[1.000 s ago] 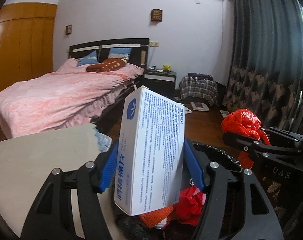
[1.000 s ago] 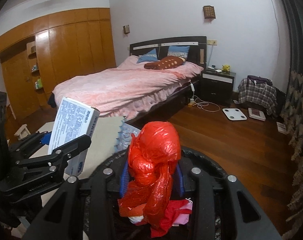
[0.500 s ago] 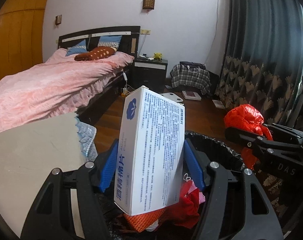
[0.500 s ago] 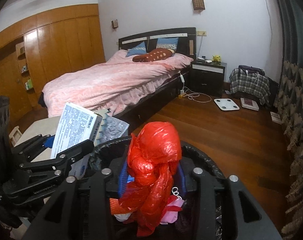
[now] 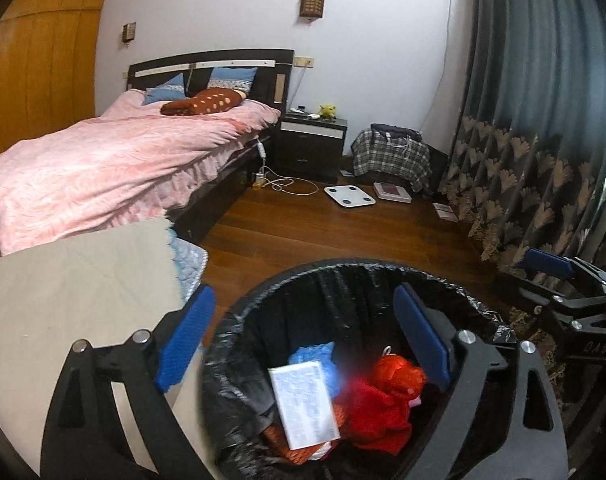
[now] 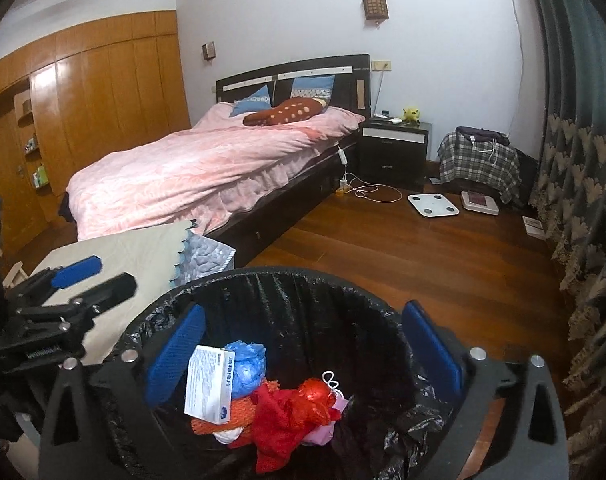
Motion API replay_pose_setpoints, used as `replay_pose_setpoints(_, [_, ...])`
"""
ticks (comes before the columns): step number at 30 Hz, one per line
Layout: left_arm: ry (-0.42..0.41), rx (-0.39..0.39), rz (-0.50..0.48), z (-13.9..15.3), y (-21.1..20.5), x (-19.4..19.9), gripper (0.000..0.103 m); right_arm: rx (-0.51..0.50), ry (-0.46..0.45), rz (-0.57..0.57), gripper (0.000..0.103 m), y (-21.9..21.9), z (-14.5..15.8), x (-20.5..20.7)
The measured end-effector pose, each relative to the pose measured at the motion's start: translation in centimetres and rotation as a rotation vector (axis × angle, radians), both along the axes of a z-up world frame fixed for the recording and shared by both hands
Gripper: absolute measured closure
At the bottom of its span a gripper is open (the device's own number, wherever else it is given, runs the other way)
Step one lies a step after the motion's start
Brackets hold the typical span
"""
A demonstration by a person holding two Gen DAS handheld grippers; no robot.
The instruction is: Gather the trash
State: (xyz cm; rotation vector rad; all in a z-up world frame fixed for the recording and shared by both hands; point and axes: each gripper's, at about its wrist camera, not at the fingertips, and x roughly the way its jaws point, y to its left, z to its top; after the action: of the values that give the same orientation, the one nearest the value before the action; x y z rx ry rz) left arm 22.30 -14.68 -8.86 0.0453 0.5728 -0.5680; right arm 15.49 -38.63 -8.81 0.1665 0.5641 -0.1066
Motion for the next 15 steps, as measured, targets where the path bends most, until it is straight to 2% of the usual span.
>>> replay_pose_setpoints(5, [-0.023, 0.014, 0.041, 1.6, 2.3, -0.8, 0.011, -0.004, -0.009, 0.023, 0.006, 0.8, 1.0, -0.7])
replay_pose_setpoints(15, [-0.050, 0.025, 0.117, 4.3, 5.6, -4.8, 0.008, -0.001, -0.031, 0.097, 0.006, 4.1, 3.5, -3.4])
